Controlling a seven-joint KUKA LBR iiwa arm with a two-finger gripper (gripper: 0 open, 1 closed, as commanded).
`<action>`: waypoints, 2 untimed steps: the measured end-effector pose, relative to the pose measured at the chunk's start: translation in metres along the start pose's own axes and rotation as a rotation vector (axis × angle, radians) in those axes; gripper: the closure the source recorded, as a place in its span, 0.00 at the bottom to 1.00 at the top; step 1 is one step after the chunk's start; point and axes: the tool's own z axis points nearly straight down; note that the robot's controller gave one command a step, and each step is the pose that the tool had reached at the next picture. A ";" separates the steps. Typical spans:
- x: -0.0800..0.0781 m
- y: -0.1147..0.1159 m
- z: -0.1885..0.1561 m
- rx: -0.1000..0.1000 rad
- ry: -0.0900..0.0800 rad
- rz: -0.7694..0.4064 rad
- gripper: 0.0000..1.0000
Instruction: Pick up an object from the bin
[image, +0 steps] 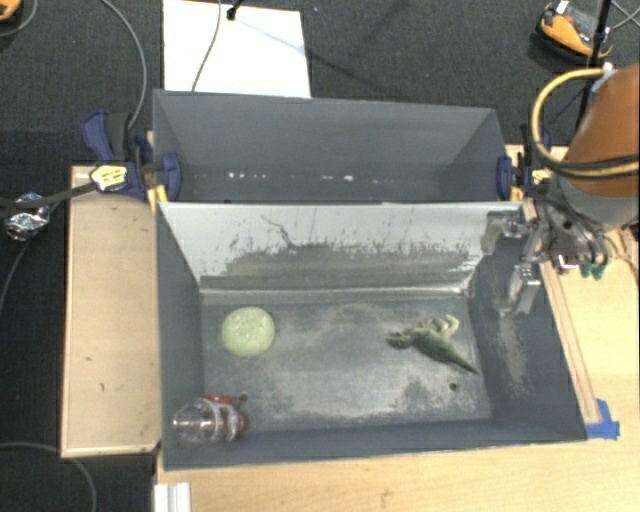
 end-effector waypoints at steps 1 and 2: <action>0.003 -0.001 0.041 0.001 -0.006 -0.045 0.00; 0.015 0.002 0.099 0.000 -0.003 0.059 0.00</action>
Offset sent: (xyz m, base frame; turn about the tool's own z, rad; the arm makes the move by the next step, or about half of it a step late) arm -0.0265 0.0074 -0.1576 0.2660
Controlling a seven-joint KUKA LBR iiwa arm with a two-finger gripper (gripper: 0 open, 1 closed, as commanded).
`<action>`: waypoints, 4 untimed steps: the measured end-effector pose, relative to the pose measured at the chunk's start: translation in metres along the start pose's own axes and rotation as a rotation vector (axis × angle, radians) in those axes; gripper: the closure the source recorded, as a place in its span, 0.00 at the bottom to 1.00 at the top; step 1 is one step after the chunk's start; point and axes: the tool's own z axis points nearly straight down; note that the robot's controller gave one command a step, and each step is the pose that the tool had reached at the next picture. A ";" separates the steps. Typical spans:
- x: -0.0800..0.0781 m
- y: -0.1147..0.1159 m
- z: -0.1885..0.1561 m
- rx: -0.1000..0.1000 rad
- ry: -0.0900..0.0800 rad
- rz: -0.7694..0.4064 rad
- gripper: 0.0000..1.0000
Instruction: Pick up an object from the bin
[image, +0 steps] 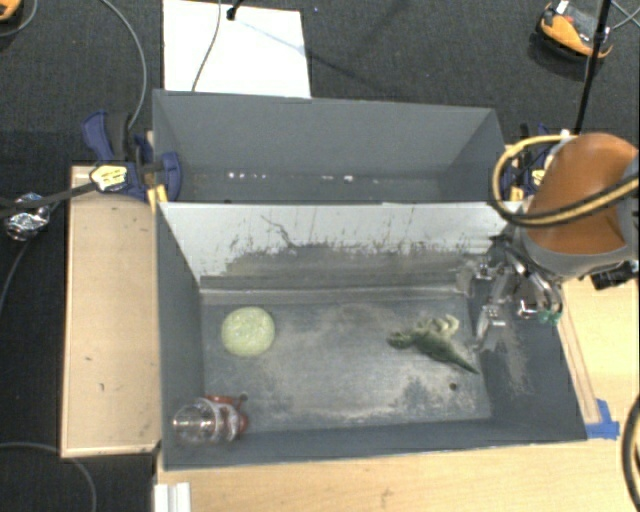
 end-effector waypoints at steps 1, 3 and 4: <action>0.002 0.001 0.013 0.000 0.002 0.077 0.00; -0.007 0.010 0.035 0.000 -0.002 0.124 0.00; 0.007 0.016 0.069 -0.003 -0.001 0.204 0.00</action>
Offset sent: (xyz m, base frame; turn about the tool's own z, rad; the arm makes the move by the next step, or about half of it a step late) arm 0.0220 -0.0213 -0.0123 -0.1925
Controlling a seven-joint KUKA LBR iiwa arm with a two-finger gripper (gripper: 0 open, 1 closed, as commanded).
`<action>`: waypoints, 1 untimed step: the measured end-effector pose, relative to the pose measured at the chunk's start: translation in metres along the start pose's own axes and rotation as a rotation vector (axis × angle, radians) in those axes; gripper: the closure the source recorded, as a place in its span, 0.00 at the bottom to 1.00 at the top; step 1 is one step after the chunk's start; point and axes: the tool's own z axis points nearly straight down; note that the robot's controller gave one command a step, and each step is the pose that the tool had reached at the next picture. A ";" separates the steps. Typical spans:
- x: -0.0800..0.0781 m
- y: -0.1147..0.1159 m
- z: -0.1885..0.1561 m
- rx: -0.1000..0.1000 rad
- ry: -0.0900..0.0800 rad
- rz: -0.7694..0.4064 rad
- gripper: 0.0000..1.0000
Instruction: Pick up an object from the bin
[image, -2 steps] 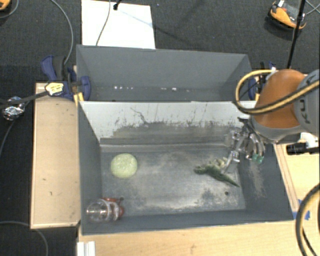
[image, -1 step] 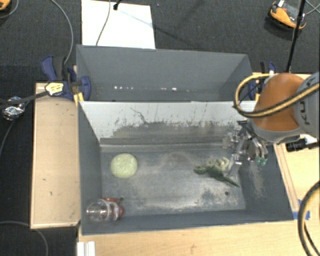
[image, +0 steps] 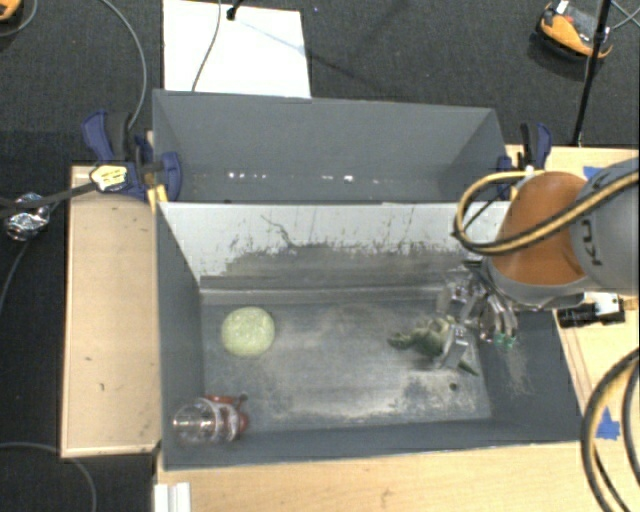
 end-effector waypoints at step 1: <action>-0.007 0.001 0.010 0.002 -0.008 0.130 1.00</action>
Offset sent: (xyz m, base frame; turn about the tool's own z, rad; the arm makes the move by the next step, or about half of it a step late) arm 0.0000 0.0000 0.0000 0.0000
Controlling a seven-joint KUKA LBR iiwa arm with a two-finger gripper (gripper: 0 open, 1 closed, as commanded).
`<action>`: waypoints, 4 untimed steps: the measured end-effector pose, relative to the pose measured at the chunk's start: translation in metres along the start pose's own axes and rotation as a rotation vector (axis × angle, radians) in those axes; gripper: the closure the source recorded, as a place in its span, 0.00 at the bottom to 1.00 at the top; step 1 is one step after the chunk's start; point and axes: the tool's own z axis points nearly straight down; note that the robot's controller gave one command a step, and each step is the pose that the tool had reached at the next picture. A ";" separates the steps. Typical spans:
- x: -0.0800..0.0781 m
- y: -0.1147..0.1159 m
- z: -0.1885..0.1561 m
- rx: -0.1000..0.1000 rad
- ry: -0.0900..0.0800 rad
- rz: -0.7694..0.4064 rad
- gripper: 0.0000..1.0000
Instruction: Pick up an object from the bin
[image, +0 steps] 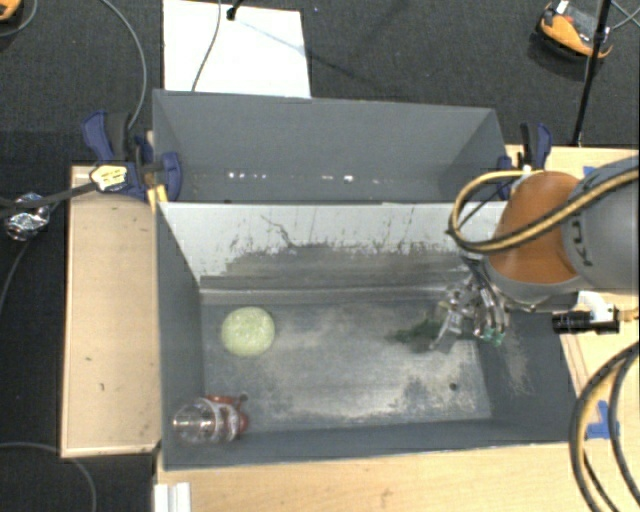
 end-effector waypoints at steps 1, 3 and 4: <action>0.000 0.000 0.000 0.000 0.000 -0.002 1.00; 0.012 -0.047 -0.002 0.001 0.000 -0.215 1.00; 0.037 -0.067 0.000 0.000 0.000 -0.064 1.00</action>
Offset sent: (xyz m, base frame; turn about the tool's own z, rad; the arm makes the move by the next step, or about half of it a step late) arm -0.0887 -0.0512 0.0361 -0.3282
